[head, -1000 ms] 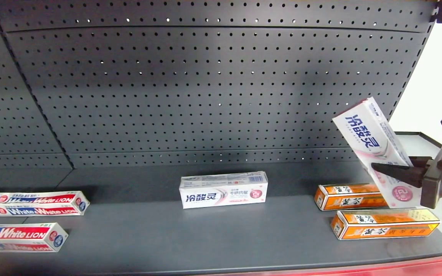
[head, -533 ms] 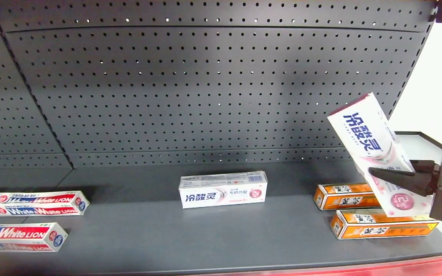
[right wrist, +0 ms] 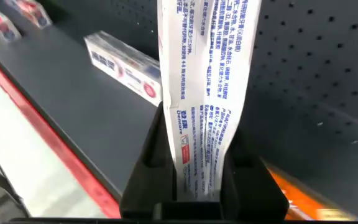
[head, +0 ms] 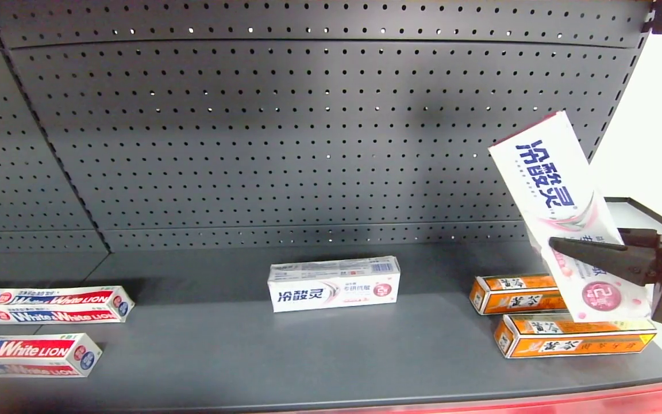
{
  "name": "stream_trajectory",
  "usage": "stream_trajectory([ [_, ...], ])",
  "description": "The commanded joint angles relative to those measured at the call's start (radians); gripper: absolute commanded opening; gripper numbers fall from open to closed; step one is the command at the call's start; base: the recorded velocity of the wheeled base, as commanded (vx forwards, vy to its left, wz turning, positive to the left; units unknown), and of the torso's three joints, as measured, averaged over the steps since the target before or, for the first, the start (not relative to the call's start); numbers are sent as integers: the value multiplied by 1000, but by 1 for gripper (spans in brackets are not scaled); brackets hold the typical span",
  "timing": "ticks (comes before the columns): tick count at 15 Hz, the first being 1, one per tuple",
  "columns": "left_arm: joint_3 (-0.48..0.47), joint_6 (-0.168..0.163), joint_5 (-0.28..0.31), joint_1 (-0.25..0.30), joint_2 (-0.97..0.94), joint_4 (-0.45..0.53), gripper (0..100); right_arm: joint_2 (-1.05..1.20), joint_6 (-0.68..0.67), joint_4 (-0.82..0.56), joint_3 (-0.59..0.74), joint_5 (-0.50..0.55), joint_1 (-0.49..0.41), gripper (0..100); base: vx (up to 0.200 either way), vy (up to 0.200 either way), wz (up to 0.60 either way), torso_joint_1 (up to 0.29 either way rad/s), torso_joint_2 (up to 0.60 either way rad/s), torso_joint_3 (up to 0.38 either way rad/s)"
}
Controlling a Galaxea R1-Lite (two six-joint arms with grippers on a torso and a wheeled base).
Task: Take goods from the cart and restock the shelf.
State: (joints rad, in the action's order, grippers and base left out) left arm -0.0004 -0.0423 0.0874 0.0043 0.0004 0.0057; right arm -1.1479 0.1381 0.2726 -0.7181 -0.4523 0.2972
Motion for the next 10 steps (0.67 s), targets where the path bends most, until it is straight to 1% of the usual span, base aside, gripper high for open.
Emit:
stream_trajectory([
  [1,-1,-10,6,0,0,0,100,-4,-83,-4,-4,156,151,0,0,0,0,0,0,0],
  [2,0,-13,6,-1,0,0,100,-16,-86,-6,5,218,174,0,0,0,0,0,0,0],
  [4,-1,-4,3,0,0,0,100,-30,-81,-9,11,256,227,0,0,0,0,0,0,0],
  [5,-3,-4,5,-1,0,3,100,-64,-81,-32,-3,345,299,0,0,0,0,0,0,0],
  [7,-1,-2,3,0,0,0,100,-93,-80,-29,-14,360,336,0,0,0,0,0,0,0],
  [8,-4,-7,5,0,0,-1,100,-102,-80,-29,-29,360,338,0,0,0,0,0,0,0],
  [9,-81,-37,37,-3,0,22,100,-118,-80,-32,-64,363,335,0,0,0,0,0,0,0],
  [10,-153,-56,69,-27,75,82,100,-122,-80,-36,-90,363,333,0,0,0,0,0,0,0],
])
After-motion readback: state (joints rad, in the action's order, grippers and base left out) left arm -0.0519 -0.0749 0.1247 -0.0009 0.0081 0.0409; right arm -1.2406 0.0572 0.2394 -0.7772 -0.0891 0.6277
